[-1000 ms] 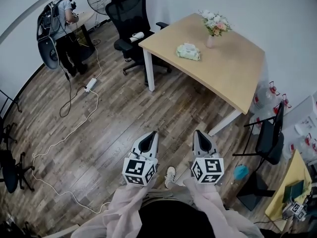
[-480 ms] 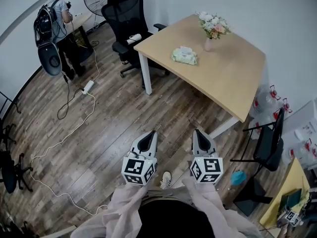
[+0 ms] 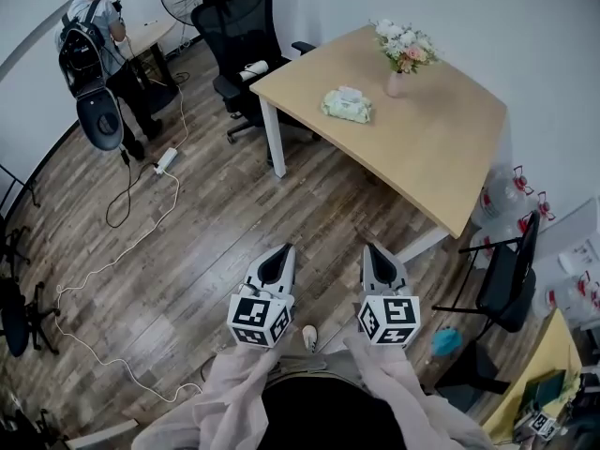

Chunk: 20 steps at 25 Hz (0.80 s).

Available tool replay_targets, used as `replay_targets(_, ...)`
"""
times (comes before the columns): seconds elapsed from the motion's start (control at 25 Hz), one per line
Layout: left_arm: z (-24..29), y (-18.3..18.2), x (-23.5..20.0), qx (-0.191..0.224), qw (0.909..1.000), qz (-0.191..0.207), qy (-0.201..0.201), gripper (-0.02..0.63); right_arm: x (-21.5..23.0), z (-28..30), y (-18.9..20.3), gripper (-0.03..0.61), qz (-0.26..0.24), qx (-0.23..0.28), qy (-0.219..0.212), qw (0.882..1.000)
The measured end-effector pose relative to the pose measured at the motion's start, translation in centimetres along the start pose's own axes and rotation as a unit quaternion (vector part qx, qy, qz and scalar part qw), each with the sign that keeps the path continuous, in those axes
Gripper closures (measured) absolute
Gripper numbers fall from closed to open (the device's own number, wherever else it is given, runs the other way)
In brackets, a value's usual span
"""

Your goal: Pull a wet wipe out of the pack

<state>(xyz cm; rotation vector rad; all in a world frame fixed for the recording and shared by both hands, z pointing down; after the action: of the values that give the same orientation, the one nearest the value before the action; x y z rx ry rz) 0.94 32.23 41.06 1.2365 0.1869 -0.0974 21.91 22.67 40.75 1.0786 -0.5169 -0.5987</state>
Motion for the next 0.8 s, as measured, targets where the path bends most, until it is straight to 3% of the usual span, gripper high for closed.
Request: replay_targets(0.8, 3.7, -0.8, -0.9, -0.025, 0.9997, -0.001, 0.002, 0.601, 1.7, 3.0, -0.4, 0.566, 0.008, -0.023, -0.009, 1.000)
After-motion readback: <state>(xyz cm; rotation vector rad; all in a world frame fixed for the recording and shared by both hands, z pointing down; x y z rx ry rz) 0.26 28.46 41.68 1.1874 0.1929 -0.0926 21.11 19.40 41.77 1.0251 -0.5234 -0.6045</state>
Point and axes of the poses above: the fingertips, and each gripper's own axes: z forward along the fingers, x to its right, y out of its underside, the point moved 9 cm from there along -z, backward along the fingers, and after that the axes turned 11 degrees about -x, right-handed, at the moved point
